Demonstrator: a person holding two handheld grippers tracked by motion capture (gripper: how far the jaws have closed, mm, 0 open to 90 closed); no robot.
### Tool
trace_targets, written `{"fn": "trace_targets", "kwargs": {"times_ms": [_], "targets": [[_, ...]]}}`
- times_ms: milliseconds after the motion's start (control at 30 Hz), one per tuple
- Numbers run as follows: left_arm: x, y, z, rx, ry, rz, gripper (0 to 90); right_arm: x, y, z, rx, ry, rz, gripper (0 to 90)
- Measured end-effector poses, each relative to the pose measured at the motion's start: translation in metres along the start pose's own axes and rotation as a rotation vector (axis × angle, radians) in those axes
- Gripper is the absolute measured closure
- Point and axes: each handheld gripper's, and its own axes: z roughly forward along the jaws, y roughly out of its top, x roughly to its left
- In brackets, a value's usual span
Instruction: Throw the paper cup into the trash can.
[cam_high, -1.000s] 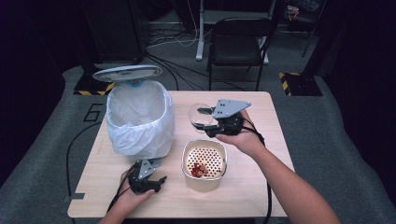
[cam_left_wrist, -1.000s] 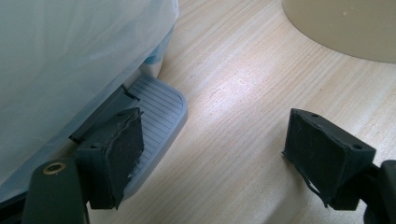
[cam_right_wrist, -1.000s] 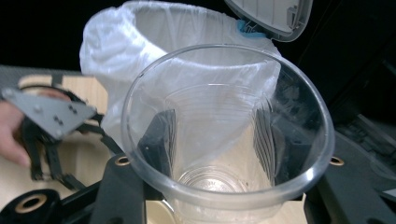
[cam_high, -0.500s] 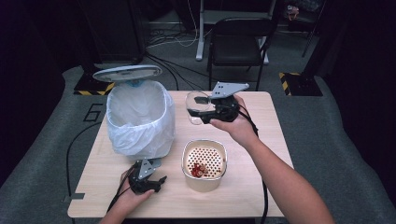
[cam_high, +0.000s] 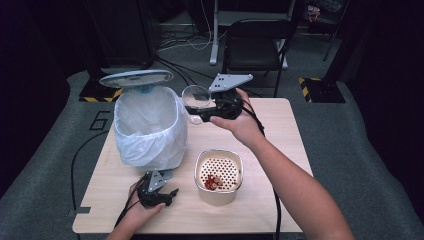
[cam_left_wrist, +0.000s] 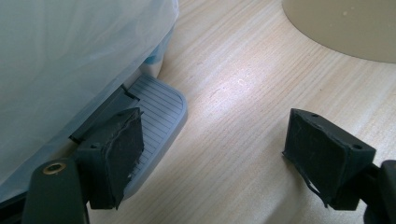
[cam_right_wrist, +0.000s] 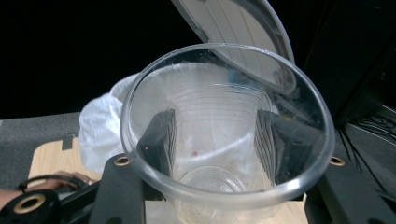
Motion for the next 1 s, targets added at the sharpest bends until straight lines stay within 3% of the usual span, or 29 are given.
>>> {"fn": "trace_targets", "kwargs": {"times_ms": [467,1000], "targets": [[0.0,0.0,-0.001,0.008,-0.007,0.001,19.3,0.009,0.02,0.057,0.017,0.036,0.008,48.0],[0.001,0.0,-0.001,0.01,-0.006,0.004,19.4,0.02,0.026,0.104,0.055,0.071,0.046,47.6]]}}
